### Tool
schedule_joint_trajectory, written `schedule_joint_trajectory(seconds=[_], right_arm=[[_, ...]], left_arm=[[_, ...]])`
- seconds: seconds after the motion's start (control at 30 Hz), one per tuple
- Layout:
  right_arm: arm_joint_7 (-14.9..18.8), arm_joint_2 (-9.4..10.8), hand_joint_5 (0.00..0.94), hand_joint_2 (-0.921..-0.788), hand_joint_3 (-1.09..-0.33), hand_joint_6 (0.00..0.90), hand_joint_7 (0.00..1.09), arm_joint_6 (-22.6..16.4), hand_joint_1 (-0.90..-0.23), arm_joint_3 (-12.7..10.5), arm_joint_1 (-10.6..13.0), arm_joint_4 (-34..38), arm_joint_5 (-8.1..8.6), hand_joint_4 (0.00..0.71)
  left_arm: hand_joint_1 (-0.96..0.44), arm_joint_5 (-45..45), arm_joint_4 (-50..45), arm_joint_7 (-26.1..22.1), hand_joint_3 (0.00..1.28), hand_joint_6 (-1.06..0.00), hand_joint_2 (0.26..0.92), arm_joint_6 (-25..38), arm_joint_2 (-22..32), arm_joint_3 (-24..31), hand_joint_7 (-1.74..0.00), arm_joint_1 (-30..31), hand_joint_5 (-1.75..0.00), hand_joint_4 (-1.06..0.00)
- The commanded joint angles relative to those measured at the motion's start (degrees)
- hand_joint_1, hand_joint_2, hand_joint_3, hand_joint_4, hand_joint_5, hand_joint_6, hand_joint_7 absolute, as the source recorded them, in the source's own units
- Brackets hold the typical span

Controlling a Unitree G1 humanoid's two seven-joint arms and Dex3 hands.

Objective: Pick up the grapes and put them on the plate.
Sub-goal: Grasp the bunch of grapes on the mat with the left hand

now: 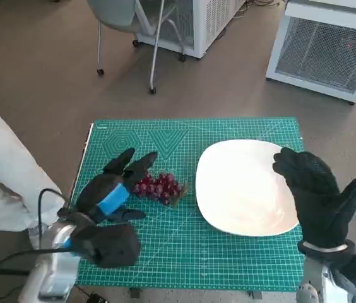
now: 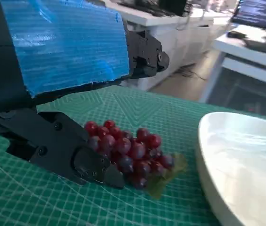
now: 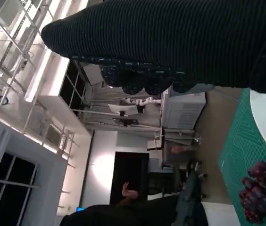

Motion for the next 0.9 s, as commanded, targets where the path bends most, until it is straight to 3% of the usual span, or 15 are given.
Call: schedule_joint_trajectory(seconds=[0.03, 0.5, 0.9], right_arm=[[0.0, 0.1, 0.481, -0.921, -0.533, 0.237, 0.88, 0.4, -0.371, -0.3, 0.7, 0.5, 0.11, 0.447], [0.0, 0.4, 0.476, -0.921, -0.533, 0.238, 0.87, 0.2, -0.371, -0.5, 0.9, 1.1, 0.08, 0.449], [0.1, 0.5, 0.473, -0.921, -0.535, 0.237, 0.87, 0.2, -0.370, -0.6, 1.1, 1.0, 0.18, 0.449]], left_arm=[[-0.27, 3.5, 3.3, 1.9, 0.00, -0.27, 0.725, 1.9, -0.8, -2.8, -0.02, -2.6, -0.01, -0.06], [-0.29, 10.2, 16.8, 4.8, 0.00, -0.31, 0.728, 7.7, -4.8, -10.2, -0.01, -10.5, -0.01, -0.10], [-0.28, 9.4, 29.1, 4.5, 0.00, -0.30, 0.733, 9.7, -7.0, -13.5, 0.00, -17.4, 0.00, -0.10]])
